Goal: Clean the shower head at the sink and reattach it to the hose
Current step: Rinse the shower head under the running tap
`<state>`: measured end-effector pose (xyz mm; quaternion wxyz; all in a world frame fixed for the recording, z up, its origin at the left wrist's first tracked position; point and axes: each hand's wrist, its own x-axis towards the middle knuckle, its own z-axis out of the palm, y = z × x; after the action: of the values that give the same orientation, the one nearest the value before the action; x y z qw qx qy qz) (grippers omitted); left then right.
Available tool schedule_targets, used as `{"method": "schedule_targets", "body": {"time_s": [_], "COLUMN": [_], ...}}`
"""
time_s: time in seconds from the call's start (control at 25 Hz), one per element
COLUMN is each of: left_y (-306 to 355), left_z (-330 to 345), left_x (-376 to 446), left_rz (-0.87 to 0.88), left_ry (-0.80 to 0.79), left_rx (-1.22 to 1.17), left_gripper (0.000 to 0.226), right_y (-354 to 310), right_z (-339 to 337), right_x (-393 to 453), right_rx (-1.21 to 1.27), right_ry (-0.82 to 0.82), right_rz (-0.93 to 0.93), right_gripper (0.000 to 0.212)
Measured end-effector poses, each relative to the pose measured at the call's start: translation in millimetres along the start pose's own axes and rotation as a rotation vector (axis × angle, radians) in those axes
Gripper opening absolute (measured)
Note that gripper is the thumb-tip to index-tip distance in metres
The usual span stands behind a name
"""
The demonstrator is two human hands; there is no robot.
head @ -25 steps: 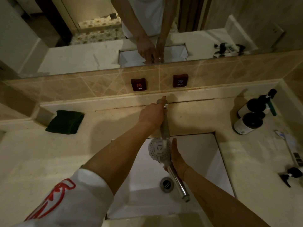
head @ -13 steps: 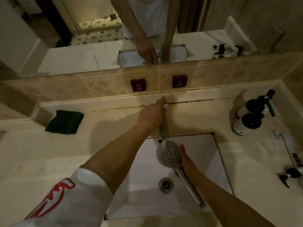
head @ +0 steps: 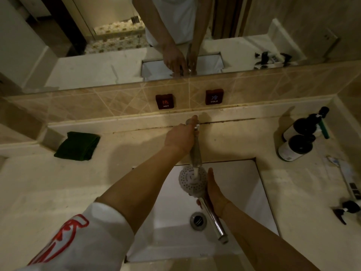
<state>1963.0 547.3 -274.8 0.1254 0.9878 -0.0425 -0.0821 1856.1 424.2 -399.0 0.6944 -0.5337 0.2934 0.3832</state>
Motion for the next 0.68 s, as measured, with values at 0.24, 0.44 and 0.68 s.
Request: {"method": "schedule_targets", "body": {"time_s": [0.24,0.44,0.68], "left_y": [-0.6,-0.1,-0.8], "left_z": [0.0,-0.3,1.7], "left_x": [0.2,-0.6,0.7], "left_rz": [-0.005,0.003,-0.001], "left_ry": [0.0,0.003,0.006], "left_rx": [0.002,-0.003,-0.031], "left_gripper": [0.053,0.052,0.05], "right_y": [-5.1,-8.9,-4.1], "right_z": [13.3,5.7,-14.6], "right_x": [-2.9,-14.0,-12.0], "right_rx": [-0.132,-0.23,-0.225], "right_ry": [-0.031,-0.022,0.003], "right_rz": [-0.008,-0.04,-0.043], "right_gripper": [0.092,0.068,0.078]}}
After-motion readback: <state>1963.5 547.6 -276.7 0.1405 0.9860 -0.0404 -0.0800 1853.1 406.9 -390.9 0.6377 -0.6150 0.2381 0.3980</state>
